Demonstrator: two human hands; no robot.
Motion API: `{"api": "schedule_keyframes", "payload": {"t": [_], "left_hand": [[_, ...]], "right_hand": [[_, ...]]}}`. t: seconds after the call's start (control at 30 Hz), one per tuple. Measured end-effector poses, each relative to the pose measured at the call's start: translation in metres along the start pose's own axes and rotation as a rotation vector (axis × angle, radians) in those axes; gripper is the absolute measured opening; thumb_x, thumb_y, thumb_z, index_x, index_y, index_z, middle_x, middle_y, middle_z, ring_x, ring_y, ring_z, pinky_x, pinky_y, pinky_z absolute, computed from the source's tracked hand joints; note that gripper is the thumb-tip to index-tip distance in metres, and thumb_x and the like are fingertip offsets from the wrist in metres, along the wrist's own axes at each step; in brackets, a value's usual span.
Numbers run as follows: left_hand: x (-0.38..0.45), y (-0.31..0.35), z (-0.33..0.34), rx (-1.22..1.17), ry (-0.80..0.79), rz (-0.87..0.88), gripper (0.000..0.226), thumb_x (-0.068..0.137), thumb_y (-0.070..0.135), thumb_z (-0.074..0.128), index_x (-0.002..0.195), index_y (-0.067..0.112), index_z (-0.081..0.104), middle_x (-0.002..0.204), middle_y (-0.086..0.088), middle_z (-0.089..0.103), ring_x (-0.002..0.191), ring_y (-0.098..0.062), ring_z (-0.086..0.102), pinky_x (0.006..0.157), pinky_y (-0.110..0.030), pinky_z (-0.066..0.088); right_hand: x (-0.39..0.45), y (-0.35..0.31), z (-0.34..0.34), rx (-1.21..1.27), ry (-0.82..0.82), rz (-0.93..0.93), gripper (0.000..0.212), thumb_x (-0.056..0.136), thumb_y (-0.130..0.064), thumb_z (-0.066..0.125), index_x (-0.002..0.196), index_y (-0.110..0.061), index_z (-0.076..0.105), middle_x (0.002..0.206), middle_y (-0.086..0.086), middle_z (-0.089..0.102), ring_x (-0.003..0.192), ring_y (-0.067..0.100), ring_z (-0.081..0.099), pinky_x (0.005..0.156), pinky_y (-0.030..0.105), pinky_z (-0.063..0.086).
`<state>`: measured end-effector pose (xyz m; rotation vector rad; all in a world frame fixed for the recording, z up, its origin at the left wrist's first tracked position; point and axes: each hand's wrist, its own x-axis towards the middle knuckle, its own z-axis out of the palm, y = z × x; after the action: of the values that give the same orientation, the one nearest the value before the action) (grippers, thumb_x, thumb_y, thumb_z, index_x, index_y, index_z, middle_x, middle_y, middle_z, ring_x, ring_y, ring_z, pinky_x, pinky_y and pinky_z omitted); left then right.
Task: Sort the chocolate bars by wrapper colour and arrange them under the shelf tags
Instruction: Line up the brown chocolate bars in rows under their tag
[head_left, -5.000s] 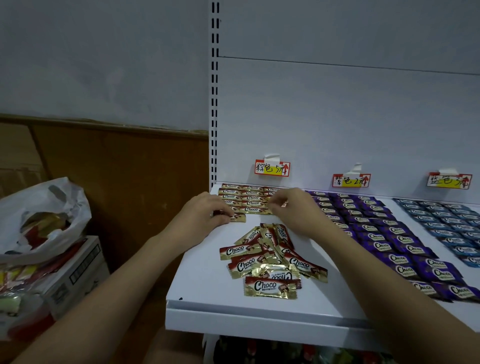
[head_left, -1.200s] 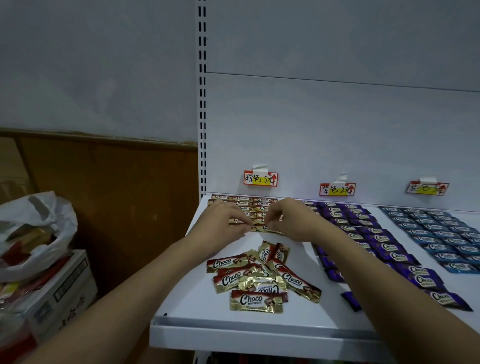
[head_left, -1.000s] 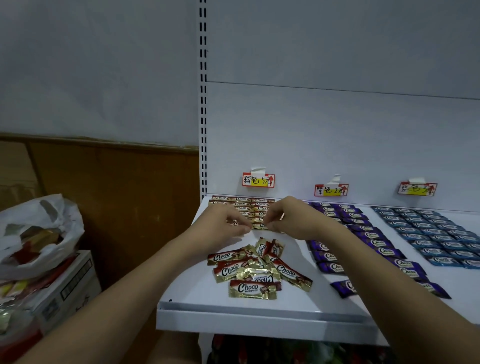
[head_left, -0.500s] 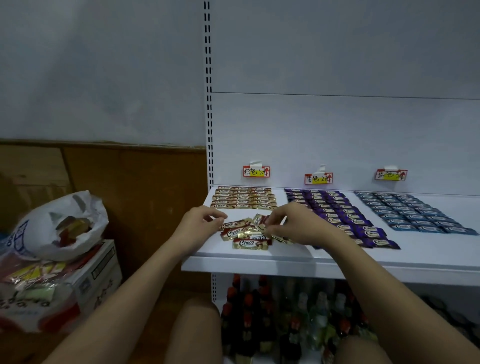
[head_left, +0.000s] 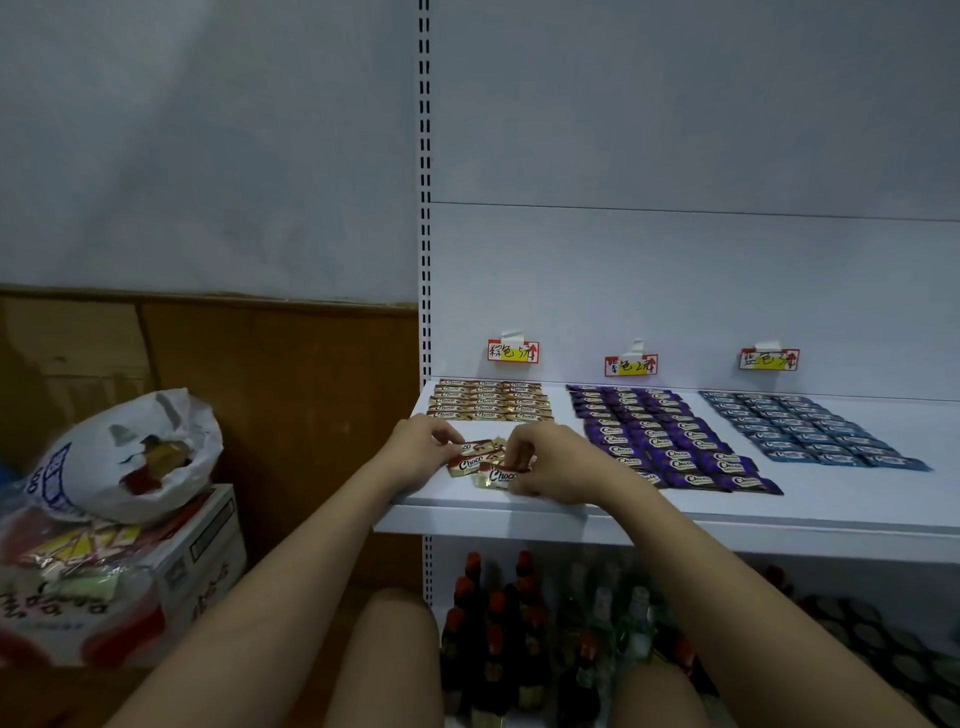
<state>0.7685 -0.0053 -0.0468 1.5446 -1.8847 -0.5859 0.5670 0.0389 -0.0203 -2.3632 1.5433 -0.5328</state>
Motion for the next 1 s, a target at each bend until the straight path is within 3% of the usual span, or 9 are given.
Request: {"api": "schedule_keyframes", "payload": {"t": [0.07,0.2,0.3,0.47,0.53,0.73,0.87,1.0], "left_hand": [[0.002,-0.003,-0.001,-0.16,0.025,-0.032,0.008,0.089,0.014,0.067,0.095,0.017,0.072,0.104,0.0,0.064,0.099,-0.019,0.059,0.078,-0.03,0.054],[0.007,-0.013,-0.014,-0.404,0.075,-0.122,0.013,0.084,0.005,0.071,0.092,0.016,0.073,0.1,-0.002,0.065,0.095,-0.019,0.062,0.071,-0.024,0.057],[0.014,-0.024,-0.025,-0.285,0.082,-0.118,0.017,0.086,0.012,0.07,0.1,0.021,0.075,0.102,0.007,0.064,0.097,-0.013,0.059,0.073,-0.024,0.055],[0.03,-0.038,-0.03,-0.185,0.101,-0.037,0.019,0.088,0.011,0.068,0.1,0.023,0.074,0.105,0.005,0.064,0.097,-0.011,0.058,0.075,-0.022,0.054],[0.039,-0.04,-0.029,-0.155,0.102,-0.005,0.018,0.088,0.011,0.067,0.101,0.023,0.074,0.104,0.006,0.065,0.097,-0.009,0.058,0.076,-0.021,0.053],[0.065,-0.051,-0.017,-0.165,0.116,0.059,0.017,0.089,0.016,0.067,0.102,0.025,0.074,0.097,0.015,0.062,0.086,0.004,0.054,0.059,-0.008,0.041],[0.07,-0.053,-0.007,-0.098,0.165,0.128,0.02,0.09,0.019,0.066,0.108,0.025,0.072,0.108,0.011,0.059,0.095,-0.007,0.054,0.07,-0.012,0.041],[0.069,-0.058,-0.003,-0.087,0.152,0.16,0.025,0.09,0.025,0.066,0.114,0.027,0.07,0.119,0.011,0.056,0.113,-0.011,0.045,0.094,-0.031,0.042]], "right_hand": [[0.002,0.002,-0.004,0.053,0.024,0.028,0.018,0.08,-0.016,0.076,0.086,-0.025,0.062,0.093,-0.007,0.063,0.086,0.012,0.061,0.069,0.021,0.049],[0.011,0.006,-0.018,0.203,0.112,0.079,0.014,0.081,-0.015,0.077,0.088,-0.017,0.065,0.086,-0.002,0.069,0.078,0.011,0.067,0.065,0.024,0.054],[0.024,0.01,-0.027,0.256,0.166,0.108,0.012,0.081,-0.013,0.077,0.087,-0.013,0.067,0.082,0.003,0.071,0.076,0.017,0.069,0.071,0.033,0.057],[0.059,0.017,-0.024,0.265,0.144,0.171,0.009,0.082,-0.01,0.075,0.087,-0.011,0.069,0.083,0.005,0.072,0.081,0.021,0.069,0.074,0.035,0.057],[0.075,0.02,-0.018,0.257,0.131,0.187,0.007,0.083,-0.008,0.074,0.087,-0.011,0.069,0.084,0.006,0.072,0.081,0.02,0.068,0.071,0.033,0.056],[0.118,0.03,-0.003,0.299,0.093,0.24,0.005,0.085,-0.008,0.072,0.088,-0.01,0.07,0.08,0.004,0.067,0.066,0.01,0.058,0.053,0.017,0.044],[0.131,0.04,0.0,0.401,0.082,0.257,0.005,0.085,-0.005,0.071,0.09,-0.006,0.07,0.085,0.011,0.07,0.074,0.016,0.06,0.071,0.03,0.052],[0.128,0.051,0.004,0.456,0.113,0.284,0.006,0.086,-0.008,0.071,0.089,-0.014,0.07,0.09,0.008,0.071,0.082,0.017,0.064,0.074,0.029,0.053]]}}
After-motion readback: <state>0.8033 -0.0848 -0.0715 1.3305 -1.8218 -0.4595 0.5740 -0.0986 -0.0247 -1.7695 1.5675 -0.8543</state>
